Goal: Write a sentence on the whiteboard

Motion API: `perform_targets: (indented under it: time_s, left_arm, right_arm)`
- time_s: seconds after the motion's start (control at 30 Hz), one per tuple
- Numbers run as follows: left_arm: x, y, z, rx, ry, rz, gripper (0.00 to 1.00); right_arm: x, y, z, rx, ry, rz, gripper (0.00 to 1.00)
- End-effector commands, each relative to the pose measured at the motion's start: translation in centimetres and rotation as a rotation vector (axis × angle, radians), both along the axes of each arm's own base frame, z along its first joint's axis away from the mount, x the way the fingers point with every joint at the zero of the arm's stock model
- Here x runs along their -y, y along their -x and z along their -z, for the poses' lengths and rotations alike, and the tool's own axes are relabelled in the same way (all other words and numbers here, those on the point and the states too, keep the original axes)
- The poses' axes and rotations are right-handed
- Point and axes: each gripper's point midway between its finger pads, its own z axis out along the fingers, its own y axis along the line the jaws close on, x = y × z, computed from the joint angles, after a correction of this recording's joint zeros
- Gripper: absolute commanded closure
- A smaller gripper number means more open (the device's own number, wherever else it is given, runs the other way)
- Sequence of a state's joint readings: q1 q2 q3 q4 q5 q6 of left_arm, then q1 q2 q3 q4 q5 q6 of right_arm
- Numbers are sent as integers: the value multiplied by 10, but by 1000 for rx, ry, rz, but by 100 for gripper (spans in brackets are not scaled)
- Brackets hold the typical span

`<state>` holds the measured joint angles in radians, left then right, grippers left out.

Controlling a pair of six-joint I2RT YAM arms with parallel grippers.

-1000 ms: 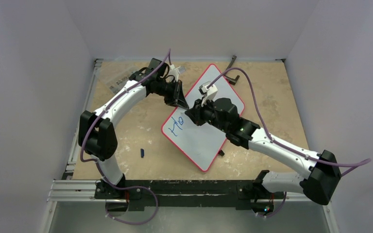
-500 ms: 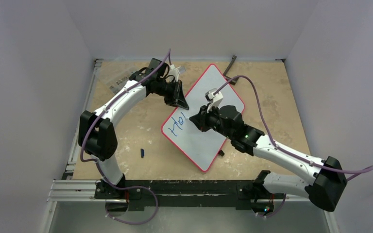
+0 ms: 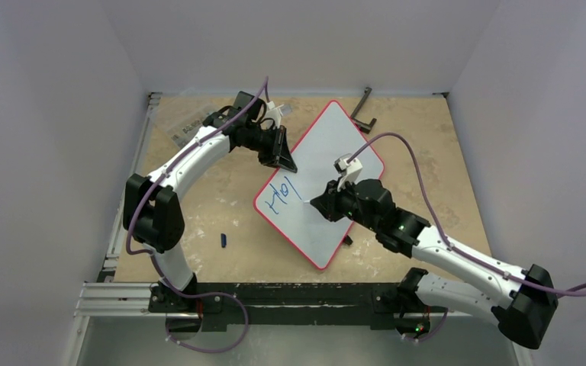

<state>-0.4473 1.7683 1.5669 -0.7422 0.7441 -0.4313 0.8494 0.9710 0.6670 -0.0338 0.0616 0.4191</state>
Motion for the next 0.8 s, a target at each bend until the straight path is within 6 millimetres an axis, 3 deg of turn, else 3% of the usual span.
perform_targets:
  time_s: [0.0, 0.2, 0.43, 0.77]
  left_arm:
    - [-3, -5, -31, 108, 30, -19, 100]
    - [-2, -3, -34, 109, 36, -15, 100]
    - [-4, -3, -35, 114, 33, -18, 100]
    - [-6, -3, -37, 125, 21, -22, 100]
  right_arm:
    - [7, 2, -28, 32, -44, 24, 100]
    - [2, -5, -64, 96, -102, 26, 100]
    - [-29, -26, -91, 132, -140, -1, 100]
    - [-52, -42, -92, 135, -138, -24, 100]
